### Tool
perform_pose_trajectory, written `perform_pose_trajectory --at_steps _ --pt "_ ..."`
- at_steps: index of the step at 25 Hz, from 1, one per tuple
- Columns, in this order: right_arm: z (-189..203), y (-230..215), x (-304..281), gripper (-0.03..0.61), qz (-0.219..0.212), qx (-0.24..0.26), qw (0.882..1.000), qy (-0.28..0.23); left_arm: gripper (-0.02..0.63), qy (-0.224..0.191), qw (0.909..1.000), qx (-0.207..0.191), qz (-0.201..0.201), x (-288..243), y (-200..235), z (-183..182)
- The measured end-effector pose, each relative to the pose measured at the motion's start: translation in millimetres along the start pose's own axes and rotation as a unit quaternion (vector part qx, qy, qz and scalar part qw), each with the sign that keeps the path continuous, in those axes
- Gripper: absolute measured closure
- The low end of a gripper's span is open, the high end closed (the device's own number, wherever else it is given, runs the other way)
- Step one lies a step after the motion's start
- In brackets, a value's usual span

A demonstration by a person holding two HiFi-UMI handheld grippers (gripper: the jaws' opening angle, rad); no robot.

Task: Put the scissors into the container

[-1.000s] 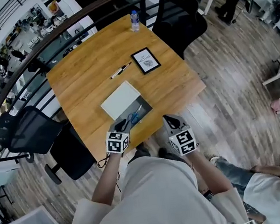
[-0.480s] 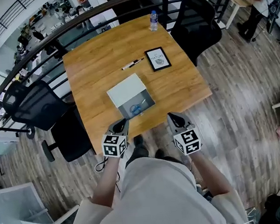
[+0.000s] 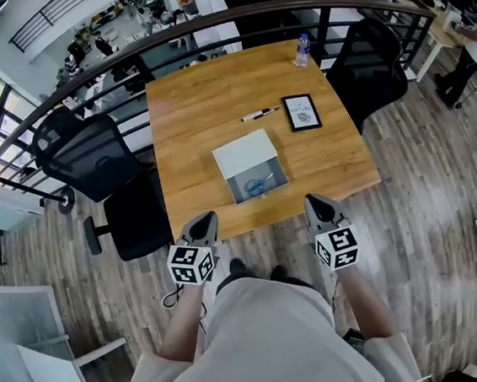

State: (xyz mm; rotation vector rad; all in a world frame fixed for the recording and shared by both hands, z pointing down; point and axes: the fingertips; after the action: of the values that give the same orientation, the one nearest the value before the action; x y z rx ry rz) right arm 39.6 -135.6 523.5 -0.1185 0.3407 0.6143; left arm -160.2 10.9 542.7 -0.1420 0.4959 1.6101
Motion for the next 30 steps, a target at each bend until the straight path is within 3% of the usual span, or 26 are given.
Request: perform_pose_trajectory --at_steps 13,30 --pt "-56 39 22 0.575 0.03 0.022 0.997 -0.067 0.62 -0.08 0.9959 -0.039 0.019 69 33 -57" --pt "-70 53 32 0.575 0.036 0.037 0.996 -0.073 0.621 -0.103 0.9936 -0.034 0.032 83 36 -66"
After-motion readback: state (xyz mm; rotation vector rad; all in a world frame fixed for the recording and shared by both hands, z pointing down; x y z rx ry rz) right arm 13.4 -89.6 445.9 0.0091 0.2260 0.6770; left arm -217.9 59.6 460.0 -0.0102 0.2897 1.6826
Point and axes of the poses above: the fingertips, and each gripper's own axes: x backward along the fingers, y to its left, z out of its underside, and after that the axes turned 9 degrees about z, right-handed
